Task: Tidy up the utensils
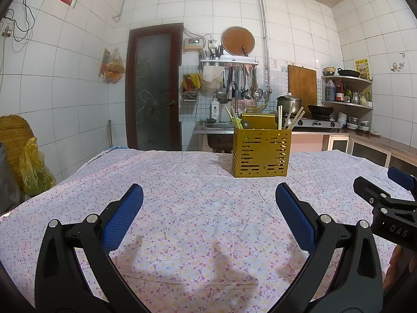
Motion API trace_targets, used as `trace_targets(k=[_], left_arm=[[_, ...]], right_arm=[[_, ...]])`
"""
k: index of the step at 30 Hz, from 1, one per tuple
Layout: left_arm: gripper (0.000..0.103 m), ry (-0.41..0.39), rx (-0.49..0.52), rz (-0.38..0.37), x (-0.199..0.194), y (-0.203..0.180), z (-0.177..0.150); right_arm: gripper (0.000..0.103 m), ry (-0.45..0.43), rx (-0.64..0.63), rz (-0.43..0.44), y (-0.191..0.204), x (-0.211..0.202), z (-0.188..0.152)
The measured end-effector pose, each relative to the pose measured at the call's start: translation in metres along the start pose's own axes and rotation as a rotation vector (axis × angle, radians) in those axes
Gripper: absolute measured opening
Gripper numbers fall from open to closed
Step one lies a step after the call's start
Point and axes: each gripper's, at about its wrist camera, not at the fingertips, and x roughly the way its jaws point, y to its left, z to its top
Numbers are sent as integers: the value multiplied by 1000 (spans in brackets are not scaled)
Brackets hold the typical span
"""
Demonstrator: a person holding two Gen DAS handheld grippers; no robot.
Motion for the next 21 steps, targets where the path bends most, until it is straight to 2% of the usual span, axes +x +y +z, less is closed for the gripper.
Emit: trace_targets(k=[21], left_arm=[[98, -7, -1, 0, -1, 0, 1]], right_arm=[[98, 0, 0, -1, -1, 0, 0]])
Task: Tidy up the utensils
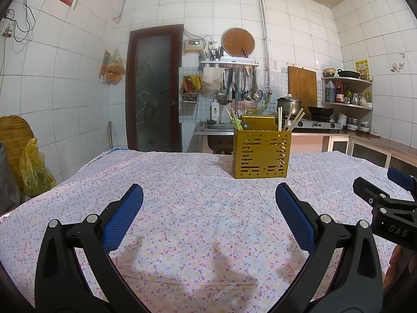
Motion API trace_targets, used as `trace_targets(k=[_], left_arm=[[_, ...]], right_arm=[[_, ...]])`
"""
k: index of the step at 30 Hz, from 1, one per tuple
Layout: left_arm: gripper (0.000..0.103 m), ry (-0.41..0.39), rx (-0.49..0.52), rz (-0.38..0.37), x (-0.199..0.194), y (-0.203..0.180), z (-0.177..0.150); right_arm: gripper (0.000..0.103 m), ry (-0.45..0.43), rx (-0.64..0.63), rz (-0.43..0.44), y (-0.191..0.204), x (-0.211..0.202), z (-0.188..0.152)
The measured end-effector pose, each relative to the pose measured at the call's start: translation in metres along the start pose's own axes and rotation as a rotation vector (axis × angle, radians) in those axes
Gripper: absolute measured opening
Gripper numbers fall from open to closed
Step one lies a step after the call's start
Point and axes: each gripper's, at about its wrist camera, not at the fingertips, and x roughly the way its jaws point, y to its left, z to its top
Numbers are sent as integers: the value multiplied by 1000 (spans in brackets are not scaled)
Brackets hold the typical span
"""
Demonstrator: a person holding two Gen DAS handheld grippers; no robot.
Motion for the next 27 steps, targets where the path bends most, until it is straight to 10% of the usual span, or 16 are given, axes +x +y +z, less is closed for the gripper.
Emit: trace_targets(k=[27], left_arm=[[98, -6, 1, 0, -2, -1, 0]], right_arm=[[98, 1, 0, 1, -1, 0, 1]])
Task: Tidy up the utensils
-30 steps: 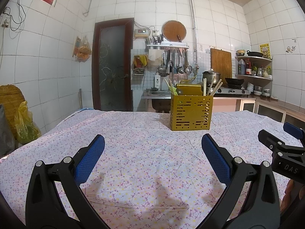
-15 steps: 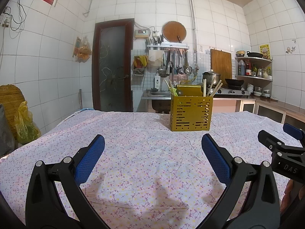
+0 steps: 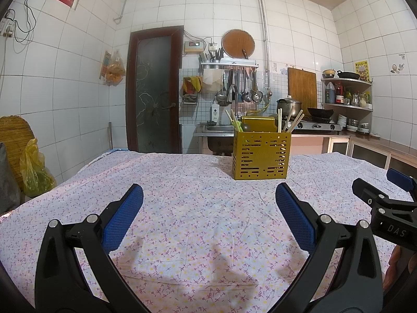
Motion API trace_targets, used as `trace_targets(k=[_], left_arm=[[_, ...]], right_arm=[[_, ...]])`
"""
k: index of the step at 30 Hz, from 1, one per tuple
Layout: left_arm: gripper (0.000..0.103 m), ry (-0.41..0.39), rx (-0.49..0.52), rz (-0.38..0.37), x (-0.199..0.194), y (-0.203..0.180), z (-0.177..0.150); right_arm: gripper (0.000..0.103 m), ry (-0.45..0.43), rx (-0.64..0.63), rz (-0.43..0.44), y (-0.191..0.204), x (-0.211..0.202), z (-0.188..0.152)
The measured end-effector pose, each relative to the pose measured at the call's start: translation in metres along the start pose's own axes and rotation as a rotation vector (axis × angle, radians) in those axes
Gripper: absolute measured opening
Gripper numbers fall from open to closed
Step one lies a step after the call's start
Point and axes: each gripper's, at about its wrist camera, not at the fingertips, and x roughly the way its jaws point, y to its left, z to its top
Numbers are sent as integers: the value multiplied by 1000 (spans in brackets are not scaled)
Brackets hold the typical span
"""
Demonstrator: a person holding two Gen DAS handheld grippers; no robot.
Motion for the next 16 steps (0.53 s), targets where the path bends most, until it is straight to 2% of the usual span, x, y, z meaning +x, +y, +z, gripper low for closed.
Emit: trace_targets(k=[16], left_arm=[[98, -4, 2, 0, -2, -2, 4]], right_arm=[[98, 0, 0, 0, 0, 0, 0]])
